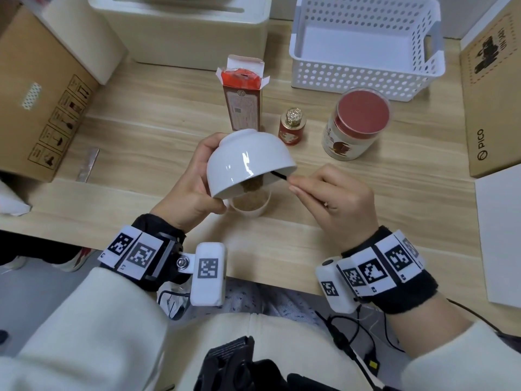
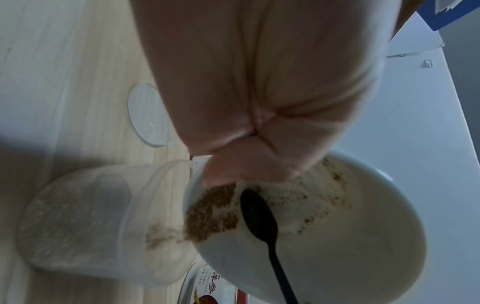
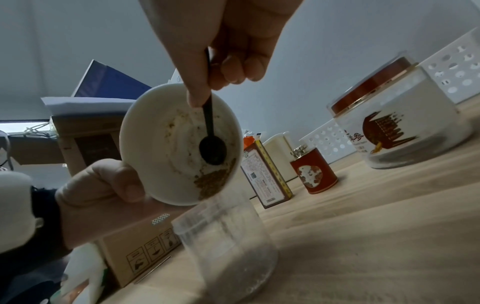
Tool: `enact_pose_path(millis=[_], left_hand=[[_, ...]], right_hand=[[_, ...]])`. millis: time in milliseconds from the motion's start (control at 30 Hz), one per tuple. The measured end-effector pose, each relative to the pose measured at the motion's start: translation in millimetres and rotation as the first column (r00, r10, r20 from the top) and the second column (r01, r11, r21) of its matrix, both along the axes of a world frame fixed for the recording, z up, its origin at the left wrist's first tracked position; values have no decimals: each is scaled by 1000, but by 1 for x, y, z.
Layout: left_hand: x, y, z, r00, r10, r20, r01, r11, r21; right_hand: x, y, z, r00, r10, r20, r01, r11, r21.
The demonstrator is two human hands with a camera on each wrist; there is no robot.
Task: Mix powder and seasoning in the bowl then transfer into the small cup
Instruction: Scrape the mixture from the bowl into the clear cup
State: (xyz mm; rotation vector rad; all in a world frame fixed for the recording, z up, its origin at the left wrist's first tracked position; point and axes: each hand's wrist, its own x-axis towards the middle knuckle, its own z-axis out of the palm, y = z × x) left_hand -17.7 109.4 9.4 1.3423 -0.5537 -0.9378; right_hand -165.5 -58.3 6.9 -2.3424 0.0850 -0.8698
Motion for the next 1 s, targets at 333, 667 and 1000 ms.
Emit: enact_pose_path(millis=[333, 667, 1000], left_hand=[[4, 0, 5, 1000, -9, 3, 9, 1000, 18], [6, 0, 2, 999, -40, 24, 40, 999, 6], [4, 0, 5, 999, -34, -31, 34, 999, -3]], right_hand=[[-2, 5, -3, 1000, 26, -7, -26, 1000, -12], [-12, 7, -7, 997, 57, -49, -57, 998, -8], [-11, 10, -9, 998, 1, -56, -3, 1000, -23]])
